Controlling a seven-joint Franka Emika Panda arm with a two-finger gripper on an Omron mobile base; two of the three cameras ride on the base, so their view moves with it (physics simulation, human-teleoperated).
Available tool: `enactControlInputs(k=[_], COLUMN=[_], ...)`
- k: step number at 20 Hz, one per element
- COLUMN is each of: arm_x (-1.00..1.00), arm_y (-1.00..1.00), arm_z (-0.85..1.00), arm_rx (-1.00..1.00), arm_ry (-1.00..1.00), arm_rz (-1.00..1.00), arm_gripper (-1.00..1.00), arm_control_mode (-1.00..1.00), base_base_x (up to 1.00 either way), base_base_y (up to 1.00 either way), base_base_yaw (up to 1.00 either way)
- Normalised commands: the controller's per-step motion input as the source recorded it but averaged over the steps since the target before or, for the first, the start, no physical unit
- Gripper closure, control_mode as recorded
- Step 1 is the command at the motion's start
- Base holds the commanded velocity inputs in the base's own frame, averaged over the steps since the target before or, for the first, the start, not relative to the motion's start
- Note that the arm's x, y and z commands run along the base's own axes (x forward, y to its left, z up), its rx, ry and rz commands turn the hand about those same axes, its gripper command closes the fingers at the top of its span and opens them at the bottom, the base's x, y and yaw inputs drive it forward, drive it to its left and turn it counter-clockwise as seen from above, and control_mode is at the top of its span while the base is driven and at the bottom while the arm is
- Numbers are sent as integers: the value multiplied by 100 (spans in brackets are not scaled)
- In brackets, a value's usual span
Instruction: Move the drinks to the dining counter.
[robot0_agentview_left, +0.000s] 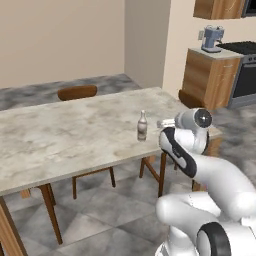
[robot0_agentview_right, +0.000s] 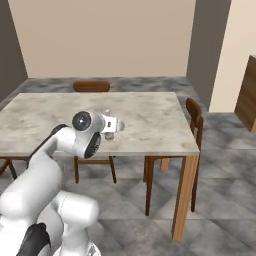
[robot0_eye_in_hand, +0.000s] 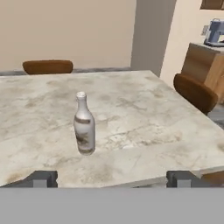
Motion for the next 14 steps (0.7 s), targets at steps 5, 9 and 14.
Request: enactControlInputs(k=[5, 9, 14], arm_x=[0, 0, 0], arm_y=[0, 0, 0], arm_z=[0, 0, 0], arm_rx=[0, 0, 0], arm_ry=[0, 0, 0], arm_rz=[0, 0, 0], arm_gripper=[-100, -100, -100], arm_control_mode=[100, 100, 100], base_base_x=[-43, 0, 1], base_base_y=[-18, 0, -2], base_base_yaw=[-69, -100, -100])
